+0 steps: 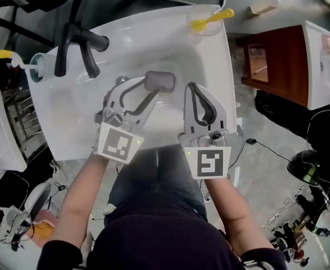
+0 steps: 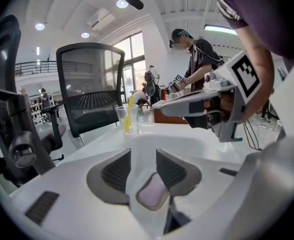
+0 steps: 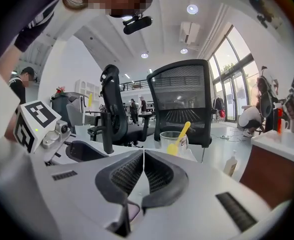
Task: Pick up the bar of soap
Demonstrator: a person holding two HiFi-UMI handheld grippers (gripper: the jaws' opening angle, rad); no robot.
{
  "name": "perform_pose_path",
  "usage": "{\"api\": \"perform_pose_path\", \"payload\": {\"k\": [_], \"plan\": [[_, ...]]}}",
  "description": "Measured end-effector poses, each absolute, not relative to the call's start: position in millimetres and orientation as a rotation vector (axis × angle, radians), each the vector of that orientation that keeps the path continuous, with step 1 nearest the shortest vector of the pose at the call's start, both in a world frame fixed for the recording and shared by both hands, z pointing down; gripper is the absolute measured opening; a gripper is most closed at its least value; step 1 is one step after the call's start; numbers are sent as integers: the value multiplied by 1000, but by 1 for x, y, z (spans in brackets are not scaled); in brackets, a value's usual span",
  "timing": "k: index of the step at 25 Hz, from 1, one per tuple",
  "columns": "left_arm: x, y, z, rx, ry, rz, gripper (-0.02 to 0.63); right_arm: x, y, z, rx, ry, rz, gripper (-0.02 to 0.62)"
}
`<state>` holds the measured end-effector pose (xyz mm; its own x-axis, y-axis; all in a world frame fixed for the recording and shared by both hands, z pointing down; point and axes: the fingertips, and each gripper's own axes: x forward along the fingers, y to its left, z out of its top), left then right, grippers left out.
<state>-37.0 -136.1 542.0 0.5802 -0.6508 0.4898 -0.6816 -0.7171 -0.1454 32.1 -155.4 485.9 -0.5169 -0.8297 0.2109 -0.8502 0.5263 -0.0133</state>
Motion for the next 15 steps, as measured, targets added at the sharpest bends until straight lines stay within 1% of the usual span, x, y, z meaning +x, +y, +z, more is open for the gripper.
{"api": "perform_pose_path", "payload": {"k": [10,15], "plan": [[-28,-131,599,2737,-902,1151,156,36,-154,505,1438,-2540,228,18],[-24,-132,620,2722,-825,1259,161,34,-155,509,1444,-2541,240,18]]}}
